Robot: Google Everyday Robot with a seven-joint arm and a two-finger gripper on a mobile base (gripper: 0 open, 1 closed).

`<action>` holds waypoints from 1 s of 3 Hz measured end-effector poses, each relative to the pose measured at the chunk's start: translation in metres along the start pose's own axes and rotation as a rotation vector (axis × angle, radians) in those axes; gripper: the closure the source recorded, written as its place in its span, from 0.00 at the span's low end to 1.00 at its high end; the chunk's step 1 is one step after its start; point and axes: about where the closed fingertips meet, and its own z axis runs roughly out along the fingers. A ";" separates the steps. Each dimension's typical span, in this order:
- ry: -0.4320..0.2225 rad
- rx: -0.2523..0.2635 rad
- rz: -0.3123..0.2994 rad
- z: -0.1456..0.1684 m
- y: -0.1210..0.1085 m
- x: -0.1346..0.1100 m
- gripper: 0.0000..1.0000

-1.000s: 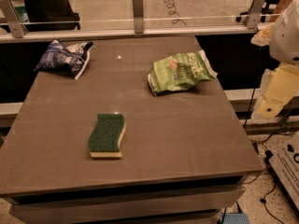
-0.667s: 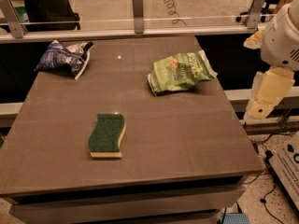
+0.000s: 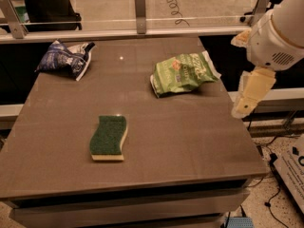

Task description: Move green jalapeno chip bag near blue chip bag

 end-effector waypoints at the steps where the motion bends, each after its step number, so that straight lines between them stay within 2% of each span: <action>1: -0.059 0.017 -0.035 0.031 -0.022 -0.010 0.00; 3: -0.151 0.044 -0.076 0.089 -0.073 -0.035 0.00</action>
Offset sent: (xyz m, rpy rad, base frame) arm 0.1122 0.0444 -0.0613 0.1497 -0.0903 0.1030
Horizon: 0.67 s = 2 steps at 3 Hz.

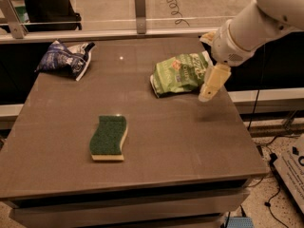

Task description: Move green jalapeno chip bag near blue chip bag

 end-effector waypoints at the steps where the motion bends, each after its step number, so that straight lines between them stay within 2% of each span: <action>1: -0.024 0.003 -0.014 0.026 -0.018 -0.008 0.00; 2: -0.028 -0.014 -0.018 0.051 -0.022 -0.006 0.17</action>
Offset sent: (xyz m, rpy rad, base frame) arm 0.0562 0.0280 -0.0555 0.0205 0.0154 0.0383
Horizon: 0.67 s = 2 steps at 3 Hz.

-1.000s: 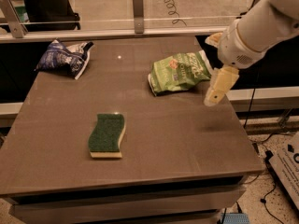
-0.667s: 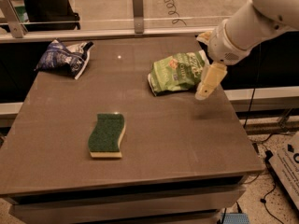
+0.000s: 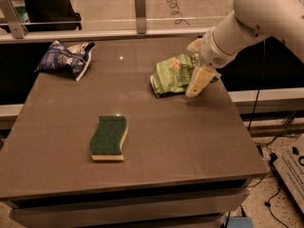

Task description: Move green jalapeno chip bag near blue chip bag

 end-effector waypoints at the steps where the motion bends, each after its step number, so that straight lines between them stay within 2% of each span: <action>1: -0.001 -0.001 -0.003 0.010 -0.007 0.002 0.40; 2: 0.001 0.015 -0.013 0.006 -0.021 -0.004 0.63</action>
Offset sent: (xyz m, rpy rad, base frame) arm 0.0352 0.0043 0.0246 -0.0102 -0.0528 -0.0005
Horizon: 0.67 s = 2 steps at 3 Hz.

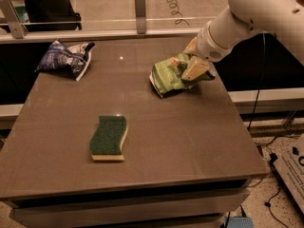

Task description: Move green jalapeno chip bag near blue chip bag

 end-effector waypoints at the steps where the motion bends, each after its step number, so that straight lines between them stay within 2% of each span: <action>1: -0.008 0.027 -0.021 -0.007 -0.019 -0.017 0.87; 2: -0.033 0.074 -0.036 -0.016 -0.040 -0.048 1.00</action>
Offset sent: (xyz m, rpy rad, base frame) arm 0.0425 0.0546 0.0850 0.0473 -0.1525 0.0029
